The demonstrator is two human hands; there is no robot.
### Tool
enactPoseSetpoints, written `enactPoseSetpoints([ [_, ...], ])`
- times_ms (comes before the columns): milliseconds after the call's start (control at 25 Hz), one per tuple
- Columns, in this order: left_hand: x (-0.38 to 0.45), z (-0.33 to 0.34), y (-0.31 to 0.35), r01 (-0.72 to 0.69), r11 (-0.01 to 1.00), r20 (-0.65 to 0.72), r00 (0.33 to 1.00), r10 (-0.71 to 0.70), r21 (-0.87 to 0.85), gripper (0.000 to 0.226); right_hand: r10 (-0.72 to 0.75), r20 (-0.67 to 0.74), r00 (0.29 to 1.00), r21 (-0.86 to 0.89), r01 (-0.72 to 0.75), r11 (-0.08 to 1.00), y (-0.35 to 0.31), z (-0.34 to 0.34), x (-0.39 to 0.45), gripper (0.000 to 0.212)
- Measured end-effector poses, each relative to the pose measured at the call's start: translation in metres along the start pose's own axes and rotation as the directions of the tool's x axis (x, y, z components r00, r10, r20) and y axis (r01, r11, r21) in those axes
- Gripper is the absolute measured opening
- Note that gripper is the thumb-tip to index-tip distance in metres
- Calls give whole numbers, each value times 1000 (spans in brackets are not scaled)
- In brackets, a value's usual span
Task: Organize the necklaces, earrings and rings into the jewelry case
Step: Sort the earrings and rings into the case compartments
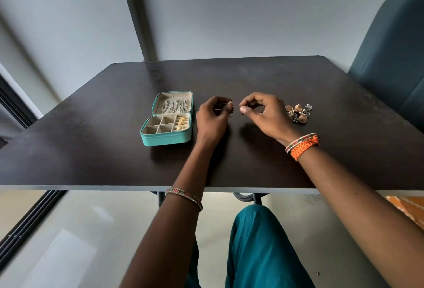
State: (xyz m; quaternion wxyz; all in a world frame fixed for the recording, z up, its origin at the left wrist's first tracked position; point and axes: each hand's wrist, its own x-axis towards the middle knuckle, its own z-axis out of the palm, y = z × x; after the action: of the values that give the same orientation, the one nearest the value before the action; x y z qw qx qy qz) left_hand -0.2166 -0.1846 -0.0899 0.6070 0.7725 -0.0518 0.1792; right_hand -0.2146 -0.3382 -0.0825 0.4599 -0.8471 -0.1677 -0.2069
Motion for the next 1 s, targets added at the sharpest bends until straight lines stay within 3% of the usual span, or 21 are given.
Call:
enactPoseSetpoints([
  [240,-2,-2,2,56,964,68,997,-40,-260,7,100,-20,995,290,-90,953,0,-1,6,14],
  [440,-5,-2,10,135,939,101,989,-108,-315,9,146,22,989,469,-139,872,-4,-2,6,18],
  [680,-6,-3,11,189,906,119,981,-154,-378,5,182,63,981,520,-188,833,-6,-3,5,15],
  [1000,-6,-2,8,200,907,135,978,-161,-371,11,217,158,963,488,-267,831,-2,-3,5,29],
])
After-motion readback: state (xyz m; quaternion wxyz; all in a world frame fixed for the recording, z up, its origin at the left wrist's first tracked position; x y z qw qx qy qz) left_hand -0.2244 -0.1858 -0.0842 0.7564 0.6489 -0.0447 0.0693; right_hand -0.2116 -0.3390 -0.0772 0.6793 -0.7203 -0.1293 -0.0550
